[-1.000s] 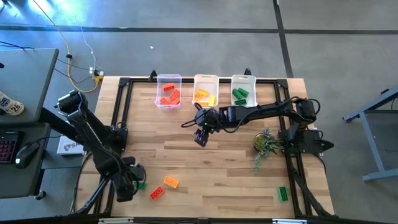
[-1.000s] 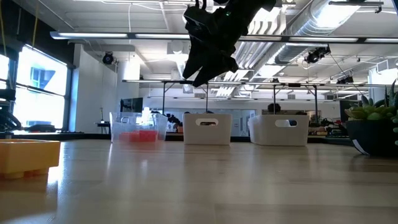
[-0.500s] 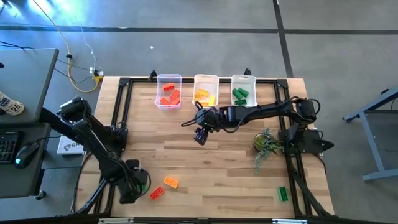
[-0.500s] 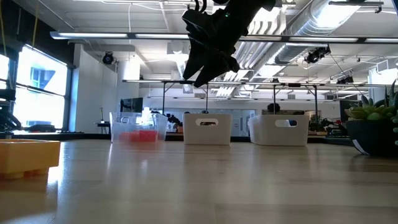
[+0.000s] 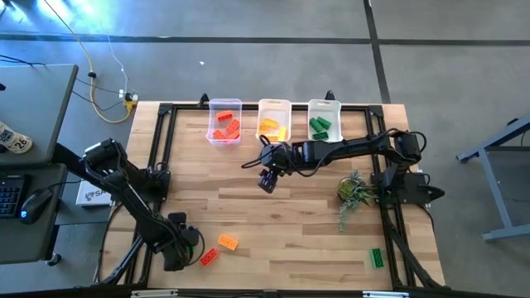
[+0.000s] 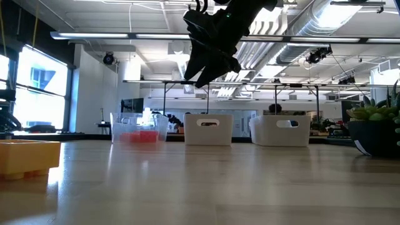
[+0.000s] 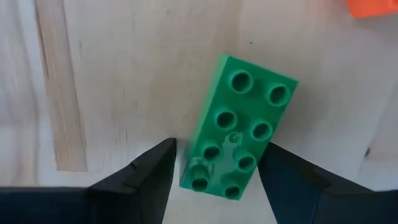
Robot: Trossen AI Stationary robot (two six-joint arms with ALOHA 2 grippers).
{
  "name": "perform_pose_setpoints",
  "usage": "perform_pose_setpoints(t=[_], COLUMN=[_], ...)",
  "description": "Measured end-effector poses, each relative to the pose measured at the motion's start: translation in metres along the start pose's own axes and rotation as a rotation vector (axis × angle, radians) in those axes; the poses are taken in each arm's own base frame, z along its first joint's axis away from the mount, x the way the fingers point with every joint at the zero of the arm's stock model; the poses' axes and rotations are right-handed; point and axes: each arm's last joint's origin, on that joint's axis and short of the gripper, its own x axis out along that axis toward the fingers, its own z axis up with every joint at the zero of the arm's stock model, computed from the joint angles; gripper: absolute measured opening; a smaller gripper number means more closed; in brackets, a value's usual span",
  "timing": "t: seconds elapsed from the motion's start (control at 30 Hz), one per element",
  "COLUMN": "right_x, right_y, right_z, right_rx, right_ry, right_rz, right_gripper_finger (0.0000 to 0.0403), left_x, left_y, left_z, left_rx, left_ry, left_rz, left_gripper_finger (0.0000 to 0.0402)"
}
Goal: Sort & place blocks by color
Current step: Put the green game piece into the right white bin
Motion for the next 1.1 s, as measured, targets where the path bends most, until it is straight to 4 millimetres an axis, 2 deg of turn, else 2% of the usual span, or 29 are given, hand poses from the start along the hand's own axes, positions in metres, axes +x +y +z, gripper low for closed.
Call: perform_pose_setpoints(t=[0.13, 0.3, 0.47, 0.6, 0.8, 1.1], right_x=[0.000, 0.000, 0.000, 0.000, 0.000, 0.000], right_y=[0.000, 0.000, 0.000, 0.000, 0.000, 0.002], right_z=[0.000, 0.000, 0.000, 0.000, 0.001, 0.001], right_rx=[-0.001, -0.008, -0.010, -0.008, 0.026, 0.070], right_ry=[0.001, 0.002, 0.002, 0.002, -0.007, -0.007], right_rz=[0.000, 0.000, 0.000, 0.001, 0.006, 0.033], right_gripper_finger=[0.0202, 0.0202, 0.0202, 0.0202, 0.0202, 0.0202], left_x=[0.002, 0.000, -0.005, -0.018, -0.045, -0.083], left_y=[0.000, 0.003, 0.006, 0.014, 0.043, 0.105], left_z=[0.000, 0.003, 0.009, 0.017, 0.032, 0.046], left_rx=[-0.014, -0.027, -0.054, -0.085, -0.143, -0.244], left_ry=[0.004, 0.008, -0.013, -0.046, -0.157, -0.323], left_rz=[0.015, 0.007, -0.030, -0.064, -0.032, 0.133], left_gripper_finger=[0.0182, 0.0112, 0.0110, 0.0110, 0.0110, 0.0110])
